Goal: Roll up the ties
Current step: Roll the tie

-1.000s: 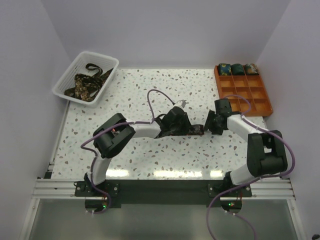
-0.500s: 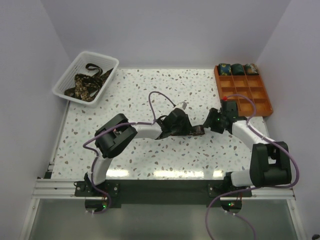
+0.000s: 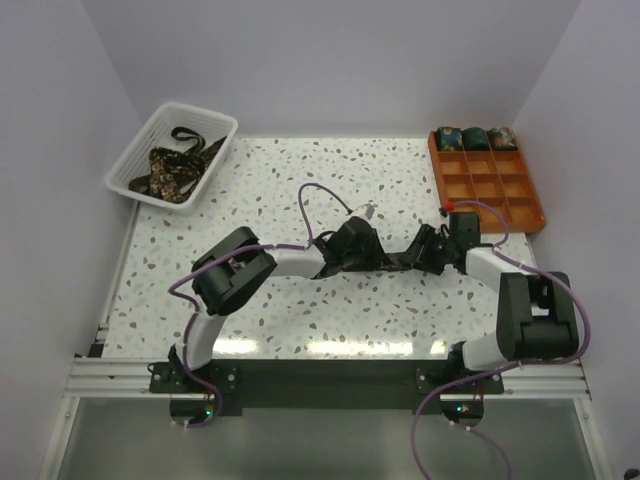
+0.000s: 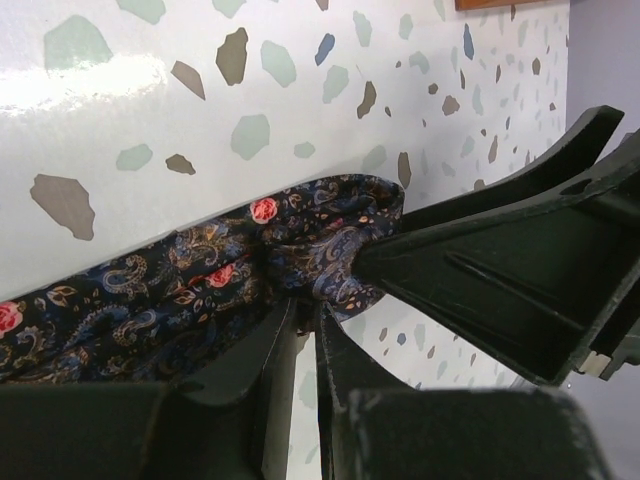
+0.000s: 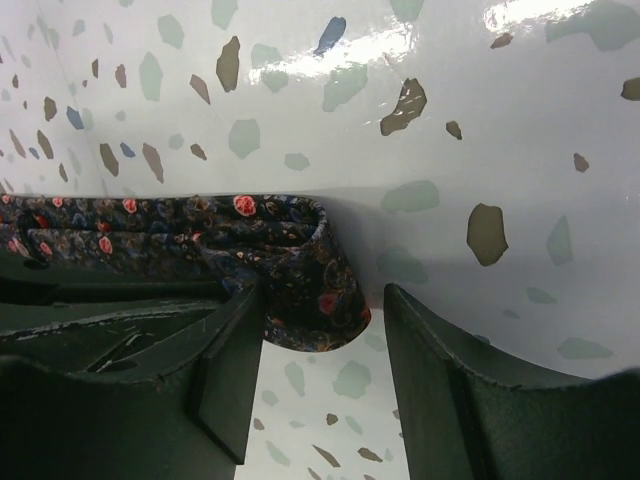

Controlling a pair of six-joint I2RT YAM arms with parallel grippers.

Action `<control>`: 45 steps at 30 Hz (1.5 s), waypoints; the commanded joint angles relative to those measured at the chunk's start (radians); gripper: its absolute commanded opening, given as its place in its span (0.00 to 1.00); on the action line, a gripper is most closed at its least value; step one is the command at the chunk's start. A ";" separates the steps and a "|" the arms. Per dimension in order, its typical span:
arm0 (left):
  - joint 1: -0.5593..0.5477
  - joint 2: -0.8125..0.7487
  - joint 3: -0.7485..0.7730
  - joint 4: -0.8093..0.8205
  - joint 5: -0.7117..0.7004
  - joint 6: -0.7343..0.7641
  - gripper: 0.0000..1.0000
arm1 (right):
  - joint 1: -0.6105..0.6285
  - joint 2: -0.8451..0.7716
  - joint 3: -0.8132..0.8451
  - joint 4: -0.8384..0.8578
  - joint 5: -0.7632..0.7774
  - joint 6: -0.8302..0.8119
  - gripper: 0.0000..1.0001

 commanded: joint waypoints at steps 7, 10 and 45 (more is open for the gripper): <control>-0.005 0.044 0.056 0.030 -0.004 -0.005 0.18 | -0.020 0.076 -0.032 0.118 -0.144 -0.010 0.51; -0.005 0.048 0.061 0.025 -0.008 -0.002 0.18 | -0.022 0.087 -0.048 0.129 -0.153 -0.002 0.46; 0.208 -0.442 -0.412 -0.082 -0.133 0.265 0.42 | 0.188 0.030 0.268 -0.394 0.590 -0.125 0.00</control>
